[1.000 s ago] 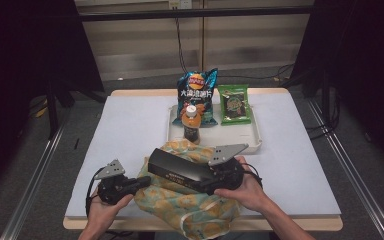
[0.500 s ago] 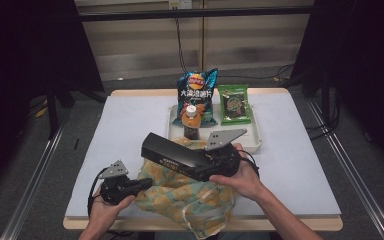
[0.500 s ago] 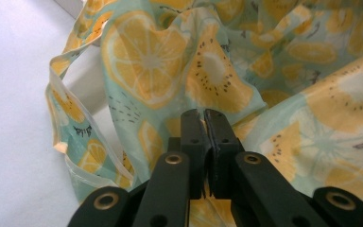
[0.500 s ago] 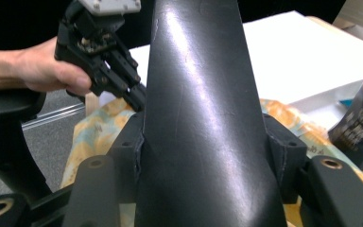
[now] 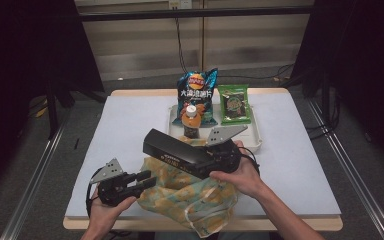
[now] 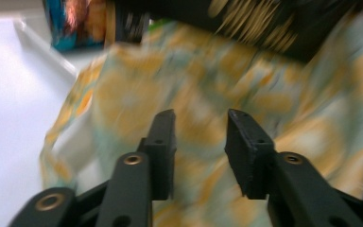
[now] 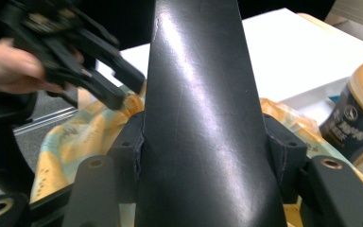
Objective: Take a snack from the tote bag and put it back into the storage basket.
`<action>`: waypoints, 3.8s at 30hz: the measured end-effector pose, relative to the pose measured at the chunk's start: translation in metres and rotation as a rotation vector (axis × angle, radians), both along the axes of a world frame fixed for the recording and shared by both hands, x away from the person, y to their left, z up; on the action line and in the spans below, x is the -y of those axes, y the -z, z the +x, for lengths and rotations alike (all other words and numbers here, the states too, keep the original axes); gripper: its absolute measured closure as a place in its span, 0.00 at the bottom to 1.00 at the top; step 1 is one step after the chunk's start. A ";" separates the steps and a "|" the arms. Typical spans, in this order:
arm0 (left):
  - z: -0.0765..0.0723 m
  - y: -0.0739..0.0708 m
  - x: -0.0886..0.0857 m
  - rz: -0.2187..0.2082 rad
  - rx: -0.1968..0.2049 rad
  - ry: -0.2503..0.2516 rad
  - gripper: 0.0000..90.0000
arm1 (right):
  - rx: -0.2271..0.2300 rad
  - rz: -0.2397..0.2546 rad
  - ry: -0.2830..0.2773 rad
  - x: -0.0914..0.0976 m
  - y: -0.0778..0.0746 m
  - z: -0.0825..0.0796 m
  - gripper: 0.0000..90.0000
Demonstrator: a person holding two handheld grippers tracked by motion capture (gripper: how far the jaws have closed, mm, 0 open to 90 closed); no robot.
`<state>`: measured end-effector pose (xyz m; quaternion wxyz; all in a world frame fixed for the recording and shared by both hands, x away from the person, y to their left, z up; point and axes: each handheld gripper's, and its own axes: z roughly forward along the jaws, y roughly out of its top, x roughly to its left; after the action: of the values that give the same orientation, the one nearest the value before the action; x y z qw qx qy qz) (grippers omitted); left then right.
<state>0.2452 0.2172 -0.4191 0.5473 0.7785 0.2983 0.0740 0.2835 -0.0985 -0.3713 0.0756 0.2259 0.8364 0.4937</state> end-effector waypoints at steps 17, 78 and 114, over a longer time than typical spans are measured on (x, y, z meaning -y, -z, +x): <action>-0.011 0.002 0.091 -0.010 -0.039 0.285 0.84 | -0.022 -0.025 0.040 0.003 0.013 0.009 0.48; 0.009 0.008 0.024 -0.008 0.012 0.011 0.17 | 0.003 -0.006 0.102 0.085 -0.027 0.028 0.48; 0.020 0.009 -0.007 0.016 0.046 -0.131 0.05 | -0.084 -0.185 0.202 0.151 0.013 0.086 0.48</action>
<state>0.2647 0.2245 -0.4280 0.5419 0.7597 0.3352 0.1299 0.3694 -0.2493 -0.3841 0.1103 0.3213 0.8538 0.3945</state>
